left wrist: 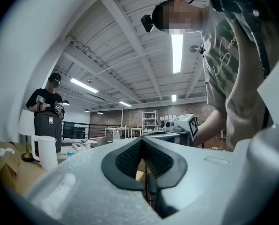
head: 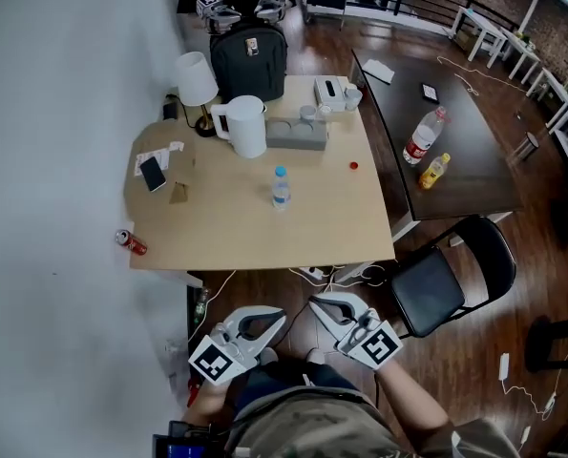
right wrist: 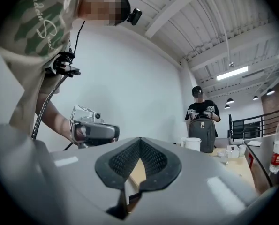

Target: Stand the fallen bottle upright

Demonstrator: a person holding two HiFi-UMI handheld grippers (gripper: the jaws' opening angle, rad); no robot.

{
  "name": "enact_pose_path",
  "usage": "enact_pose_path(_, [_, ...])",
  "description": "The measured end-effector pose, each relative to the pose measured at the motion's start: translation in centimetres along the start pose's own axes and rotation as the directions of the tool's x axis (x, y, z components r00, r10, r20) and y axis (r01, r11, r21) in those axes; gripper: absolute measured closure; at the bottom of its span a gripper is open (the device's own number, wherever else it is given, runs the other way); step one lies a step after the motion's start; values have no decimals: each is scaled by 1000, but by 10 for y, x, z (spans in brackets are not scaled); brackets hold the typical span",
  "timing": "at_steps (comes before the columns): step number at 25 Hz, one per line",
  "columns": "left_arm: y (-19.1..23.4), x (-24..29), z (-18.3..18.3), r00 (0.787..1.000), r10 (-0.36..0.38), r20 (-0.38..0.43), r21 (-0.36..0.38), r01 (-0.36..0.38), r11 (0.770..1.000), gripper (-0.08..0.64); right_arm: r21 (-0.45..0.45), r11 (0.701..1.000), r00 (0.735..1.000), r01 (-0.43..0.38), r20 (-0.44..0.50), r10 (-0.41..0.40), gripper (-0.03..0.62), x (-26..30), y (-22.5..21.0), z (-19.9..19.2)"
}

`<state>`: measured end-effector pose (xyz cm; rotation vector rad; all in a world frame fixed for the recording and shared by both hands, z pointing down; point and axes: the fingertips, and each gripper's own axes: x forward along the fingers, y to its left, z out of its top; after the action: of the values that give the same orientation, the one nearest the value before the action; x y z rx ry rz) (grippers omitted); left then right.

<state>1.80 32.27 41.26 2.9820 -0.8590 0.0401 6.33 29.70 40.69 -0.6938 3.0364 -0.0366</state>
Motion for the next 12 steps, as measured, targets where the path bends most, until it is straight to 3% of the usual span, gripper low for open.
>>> enact_pose_path(3, [9, -5, 8, 1000, 1, 2, 4, -1, 1000, 558, 35, 999, 1000, 29, 7, -29, 589, 1, 1, 4])
enact_pose_path(6, [12, -6, 13, 999, -26, 22, -10, 27, 1000, 558, -30, 999, 998, 36, 51, -34, 589, 2, 6, 20])
enact_pose_path(12, [26, -8, 39, 992, -23, 121, 17, 21, 1000, 558, -79, 997, 1000, 1, 24, 1, 589, 20, 17, 36])
